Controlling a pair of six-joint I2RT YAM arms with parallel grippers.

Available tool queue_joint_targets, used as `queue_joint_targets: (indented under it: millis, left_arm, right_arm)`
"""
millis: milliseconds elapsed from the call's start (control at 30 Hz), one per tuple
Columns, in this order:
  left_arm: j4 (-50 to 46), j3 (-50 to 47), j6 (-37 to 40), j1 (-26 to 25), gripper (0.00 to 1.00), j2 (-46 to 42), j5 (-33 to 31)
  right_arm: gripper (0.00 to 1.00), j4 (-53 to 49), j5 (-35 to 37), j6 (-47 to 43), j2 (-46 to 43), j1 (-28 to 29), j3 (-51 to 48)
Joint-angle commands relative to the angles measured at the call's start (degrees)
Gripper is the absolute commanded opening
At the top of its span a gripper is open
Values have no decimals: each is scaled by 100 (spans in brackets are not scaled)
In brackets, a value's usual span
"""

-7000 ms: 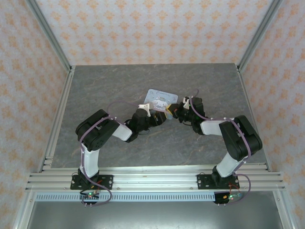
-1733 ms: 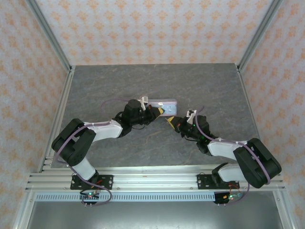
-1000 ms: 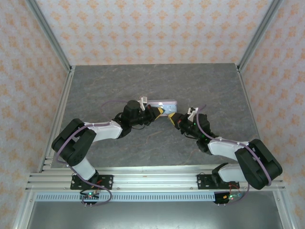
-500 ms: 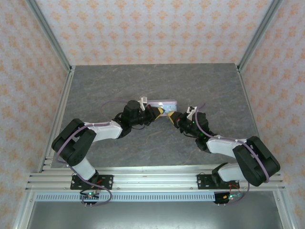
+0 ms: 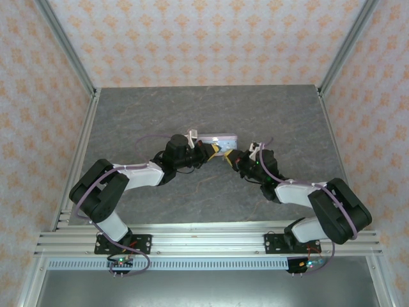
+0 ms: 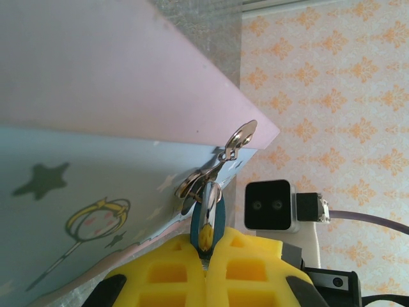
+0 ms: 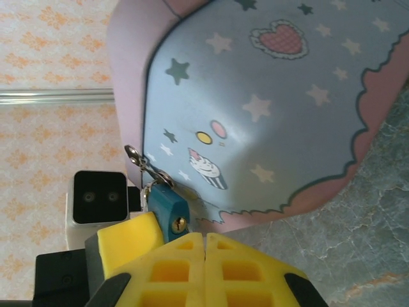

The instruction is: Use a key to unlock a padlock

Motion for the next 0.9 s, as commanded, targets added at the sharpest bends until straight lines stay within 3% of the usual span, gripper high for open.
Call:
queue_joint_targets:
  millis: [0,867]
  left_arm:
    - [278,-25,-31,49,0,-167,-33]
    - [609,14,-458,-89,0,-148,-31]
  right_arm:
    - [0,293,80,28,23,28,175]
    - [0,706,70,-12,334,21,261]
